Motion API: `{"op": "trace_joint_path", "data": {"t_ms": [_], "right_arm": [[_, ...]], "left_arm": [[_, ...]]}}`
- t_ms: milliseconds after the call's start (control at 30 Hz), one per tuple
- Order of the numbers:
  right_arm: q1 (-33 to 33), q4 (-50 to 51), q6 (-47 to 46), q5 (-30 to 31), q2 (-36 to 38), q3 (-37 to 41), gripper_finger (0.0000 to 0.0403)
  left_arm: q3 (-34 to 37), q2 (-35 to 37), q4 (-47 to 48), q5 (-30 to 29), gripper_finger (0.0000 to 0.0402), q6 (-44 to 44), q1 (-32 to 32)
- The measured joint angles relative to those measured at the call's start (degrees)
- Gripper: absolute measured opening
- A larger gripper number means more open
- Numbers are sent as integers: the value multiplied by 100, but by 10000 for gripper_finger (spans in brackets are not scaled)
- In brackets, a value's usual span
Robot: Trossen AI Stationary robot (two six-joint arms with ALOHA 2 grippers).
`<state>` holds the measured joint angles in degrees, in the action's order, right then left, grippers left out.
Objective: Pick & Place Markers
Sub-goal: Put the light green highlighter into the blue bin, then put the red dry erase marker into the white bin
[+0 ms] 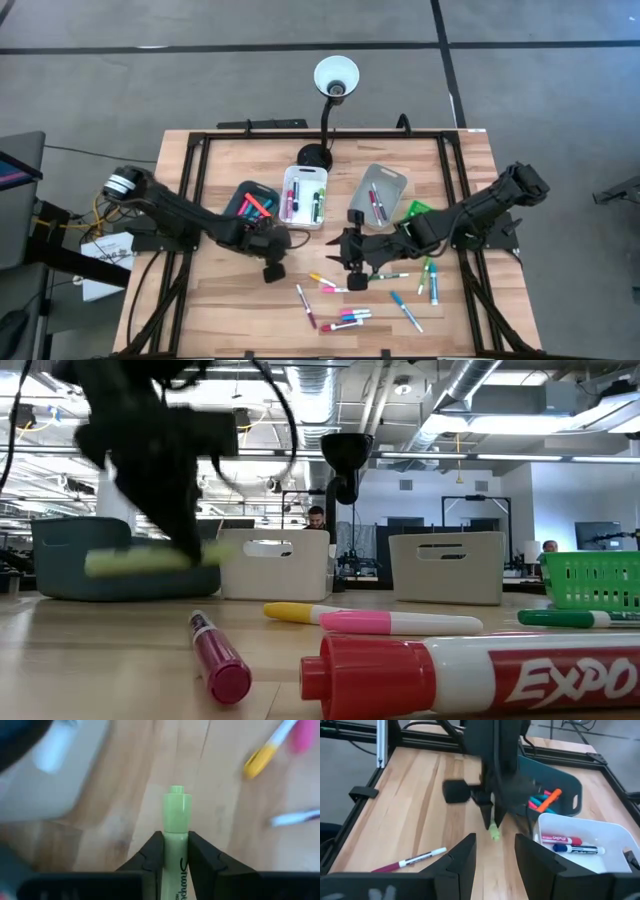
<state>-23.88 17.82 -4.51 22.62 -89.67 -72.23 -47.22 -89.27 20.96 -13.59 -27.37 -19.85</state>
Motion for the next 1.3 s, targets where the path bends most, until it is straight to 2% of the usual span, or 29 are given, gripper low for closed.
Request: {"op": "trace_joint_path", "data": {"t_ms": [167,300,433,633,800,1133,1300], "right_arm": [[105,-31,0,-8,0,0,127],[201,-30,0,-12,0,0,127],[265,-30,-2,-16,0,0,127],[271,-30,-2,-19,-2,0,127],[271,-30,-2,-19,-2,0,127],[271,-32,-2,-21,-2,0,127],[271,-32,-2,-21,-2,0,127]], "left_arm": [[-1,1116,430,-854,70,-267,-38],[-3,1914,1285,-1558,68,-781,-64],[188,2418,2052,-2077,71,-1398,10],[1020,2609,2046,-2073,74,-1930,383],[1503,2609,1873,-2067,84,-1965,545],[1582,2612,1363,-2074,140,-1794,546],[1582,2612,998,-2074,148,-1789,544]]}}
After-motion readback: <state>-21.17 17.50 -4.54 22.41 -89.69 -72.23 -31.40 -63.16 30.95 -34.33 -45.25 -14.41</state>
